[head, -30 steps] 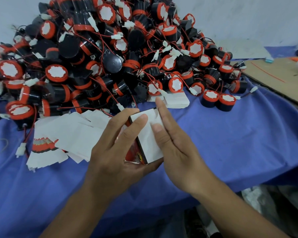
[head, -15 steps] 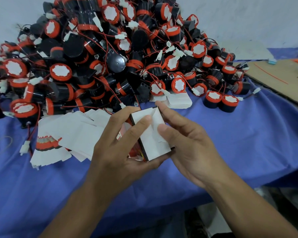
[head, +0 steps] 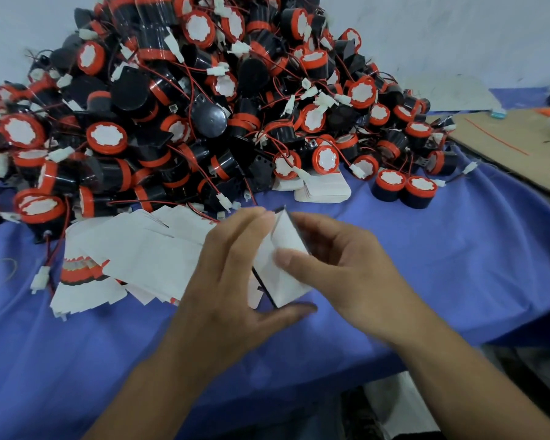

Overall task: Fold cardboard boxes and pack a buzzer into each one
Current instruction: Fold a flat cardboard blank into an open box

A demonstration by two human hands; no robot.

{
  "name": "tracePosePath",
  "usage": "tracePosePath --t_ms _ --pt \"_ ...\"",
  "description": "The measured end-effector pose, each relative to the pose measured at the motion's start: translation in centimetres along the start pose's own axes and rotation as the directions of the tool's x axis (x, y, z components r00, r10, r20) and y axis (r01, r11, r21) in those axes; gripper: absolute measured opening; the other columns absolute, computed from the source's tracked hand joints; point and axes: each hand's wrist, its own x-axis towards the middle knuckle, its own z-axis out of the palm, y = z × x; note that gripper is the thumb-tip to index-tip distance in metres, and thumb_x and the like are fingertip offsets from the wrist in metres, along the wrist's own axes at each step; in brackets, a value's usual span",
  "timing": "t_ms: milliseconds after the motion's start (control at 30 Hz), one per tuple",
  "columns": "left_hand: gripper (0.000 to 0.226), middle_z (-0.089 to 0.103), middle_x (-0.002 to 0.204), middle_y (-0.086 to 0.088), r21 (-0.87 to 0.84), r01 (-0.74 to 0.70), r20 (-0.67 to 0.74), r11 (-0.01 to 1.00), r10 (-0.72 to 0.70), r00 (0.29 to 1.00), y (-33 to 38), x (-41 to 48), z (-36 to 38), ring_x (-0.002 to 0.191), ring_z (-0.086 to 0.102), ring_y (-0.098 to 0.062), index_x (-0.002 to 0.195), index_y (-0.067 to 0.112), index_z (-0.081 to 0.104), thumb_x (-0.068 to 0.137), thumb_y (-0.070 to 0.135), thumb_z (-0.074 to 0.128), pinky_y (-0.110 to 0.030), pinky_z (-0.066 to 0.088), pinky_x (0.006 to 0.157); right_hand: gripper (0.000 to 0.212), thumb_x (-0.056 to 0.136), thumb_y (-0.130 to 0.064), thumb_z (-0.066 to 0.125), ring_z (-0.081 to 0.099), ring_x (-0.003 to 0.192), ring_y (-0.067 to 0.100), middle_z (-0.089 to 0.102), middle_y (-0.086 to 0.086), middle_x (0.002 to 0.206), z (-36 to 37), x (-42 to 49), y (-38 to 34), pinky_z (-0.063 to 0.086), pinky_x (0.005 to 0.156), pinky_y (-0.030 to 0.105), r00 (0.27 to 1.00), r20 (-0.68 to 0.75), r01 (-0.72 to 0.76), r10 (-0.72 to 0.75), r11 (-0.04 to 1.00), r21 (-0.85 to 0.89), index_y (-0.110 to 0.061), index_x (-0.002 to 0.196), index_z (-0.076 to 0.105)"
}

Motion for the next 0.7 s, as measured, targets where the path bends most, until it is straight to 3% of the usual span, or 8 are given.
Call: tracePosePath --t_ms 67,133,200,333,400,533,600,700 --pt "0.098 0.03 0.154 -0.009 -0.083 -0.004 0.136 0.997 0.015 0.991 -0.2 0.1 -0.1 0.146 0.03 -0.021 0.147 0.006 0.028 0.078 0.06 0.072 -0.034 0.03 0.118 0.045 0.084 -0.034 0.078 0.066 0.102 0.007 0.068 -0.014 0.112 -1.2 -0.2 0.2 0.054 0.088 0.022 0.989 0.017 0.139 -0.145 0.906 -0.401 -0.042 0.124 0.059" --pt "0.093 0.028 0.158 -0.011 -0.03 -0.023 0.2 0.999 0.028 0.979 -0.6 0.1 -0.1 0.148 0.027 -0.024 0.15 0.002 0.029 0.085 0.057 0.066 -0.036 0.028 0.12 0.051 0.081 -0.027 0.079 0.056 0.098 0.008 0.06 -0.011 0.11 -1.7 -0.2 0.9 0.046 0.089 0.023 0.954 0.149 0.283 -0.259 0.621 -0.731 -0.025 0.128 0.058" --pt "0.075 0.038 0.153 -0.016 0.091 -0.067 0.23 0.994 0.045 0.972 -1.2 -0.1 -0.1 0.143 0.036 -0.03 0.145 -0.002 0.041 0.093 0.047 0.062 -0.044 0.035 0.116 0.049 0.077 -0.017 0.08 0.054 0.103 0.021 0.061 0.003 0.112 -1.6 0.0 1.7 0.042 0.096 0.034 0.919 0.269 0.375 -0.286 0.431 -0.821 -0.009 0.122 0.061" --pt "0.053 0.055 0.128 -0.02 0.305 -0.07 0.299 0.95 -0.025 0.954 -1.7 -0.5 -0.2 0.117 0.053 -0.036 0.117 0.001 0.066 0.084 0.042 0.072 -0.046 0.049 0.099 0.038 0.076 -0.009 0.075 0.049 0.133 0.037 0.063 0.015 0.124 -0.6 0.2 2.5 0.024 0.122 0.036 0.909 0.335 0.396 -0.247 0.271 -0.877 -0.001 0.111 0.064" --pt "0.045 0.057 0.119 -0.021 0.384 -0.037 0.284 0.923 -0.08 0.955 -1.4 -0.5 -0.2 0.109 0.053 -0.035 0.101 0.002 0.069 0.078 0.04 0.079 -0.044 0.051 0.091 0.032 0.08 -0.01 0.072 0.036 0.145 0.039 0.057 0.02 0.137 0.0 0.2 2.7 0.026 0.123 0.043 0.946 0.257 0.298 -0.198 0.22 -0.929 -0.001 0.109 0.062" --pt "0.042 0.06 0.101 -0.017 0.472 0.011 0.26 0.881 -0.151 0.954 -1.1 -0.1 -0.4 0.092 0.054 -0.034 0.092 0.004 0.069 0.077 0.043 0.078 -0.044 0.054 0.072 0.05 0.09 -0.025 0.069 0.028 0.15 0.033 0.03 0.02 0.16 1.3 0.0 2.5 0.04 0.112 0.037 1.0 -0.025 -0.026 0.011 0.196 -0.98 -0.007 0.13 0.046" --pt "0.043 0.064 0.098 -0.018 0.48 0.063 0.258 0.875 -0.209 0.943 -1.0 -0.3 -0.2 0.087 0.06 -0.036 0.098 0.001 0.07 0.072 0.032 0.085 -0.046 0.056 0.068 0.041 0.095 -0.031 0.063 0.054 0.124 0.027 0.045 0.012 0.146 1.7 -0.3 2.6 0.044 0.079 0.029 0.991 -0.12 -0.128 0.053 0.203 -0.971 -0.015 0.124 0.039" --pt "0.05 0.07 0.102 -0.02 0.405 0.182 0.245 0.896 -0.299 0.922 -0.6 -0.9 0.4 0.088 0.068 -0.04 0.105 -0.004 0.071 0.064 0.015 0.093 -0.045 0.059 0.069 0.022 0.102 -0.036 0.051 0.054 0.081 0.022 0.052 -0.002 0.106 2.1 -0.7 2.6 0.022 0.05 0.026 0.99 -0.132 -0.142 0.054 0.256 -0.956 -0.021 0.105 0.035"
